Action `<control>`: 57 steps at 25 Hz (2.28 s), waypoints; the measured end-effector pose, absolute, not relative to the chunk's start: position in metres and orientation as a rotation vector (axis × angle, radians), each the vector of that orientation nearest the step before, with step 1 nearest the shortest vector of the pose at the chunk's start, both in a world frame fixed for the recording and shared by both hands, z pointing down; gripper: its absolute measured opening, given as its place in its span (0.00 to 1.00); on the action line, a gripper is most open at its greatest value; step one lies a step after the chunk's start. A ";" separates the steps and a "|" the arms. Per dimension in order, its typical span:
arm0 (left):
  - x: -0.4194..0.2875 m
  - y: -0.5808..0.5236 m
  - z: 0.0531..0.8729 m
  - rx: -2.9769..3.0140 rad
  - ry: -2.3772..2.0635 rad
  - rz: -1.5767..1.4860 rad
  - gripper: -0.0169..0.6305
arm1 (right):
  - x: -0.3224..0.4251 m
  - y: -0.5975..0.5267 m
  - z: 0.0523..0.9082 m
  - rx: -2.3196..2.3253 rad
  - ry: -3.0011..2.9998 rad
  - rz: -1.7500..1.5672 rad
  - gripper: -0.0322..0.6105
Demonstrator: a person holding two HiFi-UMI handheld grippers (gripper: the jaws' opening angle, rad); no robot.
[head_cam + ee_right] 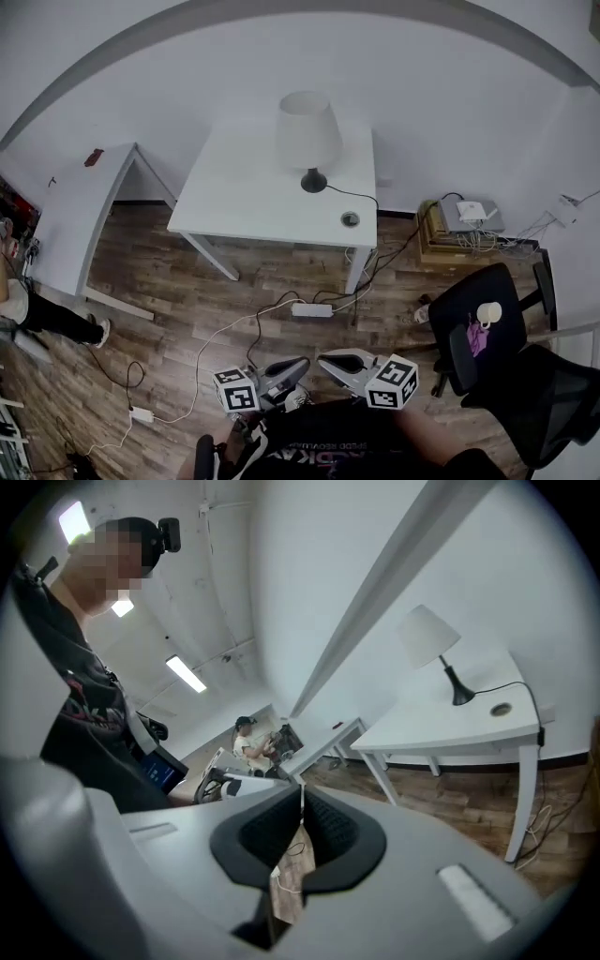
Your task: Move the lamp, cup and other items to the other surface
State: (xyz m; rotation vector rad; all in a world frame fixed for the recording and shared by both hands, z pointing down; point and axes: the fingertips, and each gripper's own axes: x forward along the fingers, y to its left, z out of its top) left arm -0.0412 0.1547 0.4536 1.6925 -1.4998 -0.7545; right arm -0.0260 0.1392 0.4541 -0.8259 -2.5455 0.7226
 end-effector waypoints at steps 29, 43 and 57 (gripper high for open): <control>-0.082 0.265 0.445 1.683 -1.617 -0.882 0.02 | -0.047 0.231 0.450 -0.817 -2.538 0.733 0.06; -0.069 0.278 0.458 1.801 -1.616 -0.603 0.02 | -0.049 0.255 0.462 -0.887 -2.487 0.665 0.05; -0.053 0.272 0.456 1.827 -1.523 -0.688 0.02 | -0.047 0.256 0.465 -0.871 -2.491 0.681 0.05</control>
